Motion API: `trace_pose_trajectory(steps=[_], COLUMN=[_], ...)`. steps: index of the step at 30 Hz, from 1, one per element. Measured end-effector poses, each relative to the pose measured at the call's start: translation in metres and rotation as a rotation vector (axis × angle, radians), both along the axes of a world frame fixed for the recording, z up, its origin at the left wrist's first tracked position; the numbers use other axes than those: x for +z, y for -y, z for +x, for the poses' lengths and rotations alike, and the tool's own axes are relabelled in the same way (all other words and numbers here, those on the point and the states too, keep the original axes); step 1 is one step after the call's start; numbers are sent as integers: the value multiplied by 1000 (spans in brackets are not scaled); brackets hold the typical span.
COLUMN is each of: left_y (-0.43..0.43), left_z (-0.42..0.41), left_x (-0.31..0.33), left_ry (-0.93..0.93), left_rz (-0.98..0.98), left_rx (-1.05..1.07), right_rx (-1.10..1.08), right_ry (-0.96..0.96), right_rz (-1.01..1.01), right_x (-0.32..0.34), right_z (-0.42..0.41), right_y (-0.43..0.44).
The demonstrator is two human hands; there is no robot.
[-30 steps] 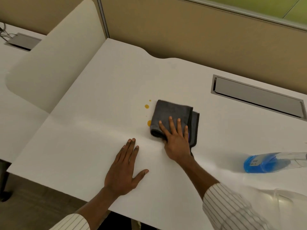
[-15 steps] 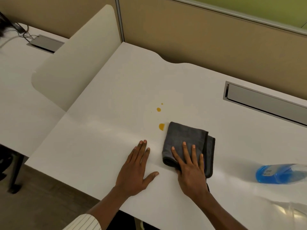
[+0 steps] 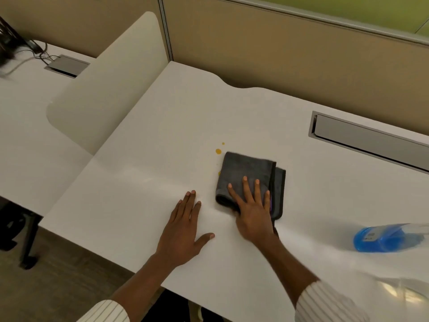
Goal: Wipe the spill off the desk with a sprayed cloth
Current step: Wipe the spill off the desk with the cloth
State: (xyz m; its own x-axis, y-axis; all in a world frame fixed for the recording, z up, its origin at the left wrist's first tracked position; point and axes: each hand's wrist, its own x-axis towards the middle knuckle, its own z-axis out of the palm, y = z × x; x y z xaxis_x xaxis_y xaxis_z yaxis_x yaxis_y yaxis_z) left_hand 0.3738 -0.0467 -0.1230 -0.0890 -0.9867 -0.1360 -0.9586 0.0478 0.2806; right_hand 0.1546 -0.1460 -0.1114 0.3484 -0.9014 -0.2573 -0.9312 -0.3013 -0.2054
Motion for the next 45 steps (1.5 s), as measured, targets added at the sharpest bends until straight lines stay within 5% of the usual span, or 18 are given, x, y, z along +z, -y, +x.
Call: trace_pose_trajectory(steps=[6, 18, 27, 31, 37, 45], left_y=[-11, -10, -6, -4, 0, 4], left_z=[23, 54, 70, 80, 88, 94], left_x=[-1, 11, 15, 15, 15, 19], left_ry=[2, 14, 5, 2, 13, 14], left_rz=[23, 106, 153, 182, 197, 214], left_rx=[129, 64, -42, -101, -141, -182], right_rx=[36, -118, -26, -60, -82, -332], right_ry=[-21, 57, 1, -47, -4, 0], right_rz=[11, 74, 64, 80, -11, 113], right_x=[-5, 3, 8, 11, 5, 11], right_z=[3, 63, 72, 88, 114, 86], right_y=[-69, 89, -94, -112, -13, 126])
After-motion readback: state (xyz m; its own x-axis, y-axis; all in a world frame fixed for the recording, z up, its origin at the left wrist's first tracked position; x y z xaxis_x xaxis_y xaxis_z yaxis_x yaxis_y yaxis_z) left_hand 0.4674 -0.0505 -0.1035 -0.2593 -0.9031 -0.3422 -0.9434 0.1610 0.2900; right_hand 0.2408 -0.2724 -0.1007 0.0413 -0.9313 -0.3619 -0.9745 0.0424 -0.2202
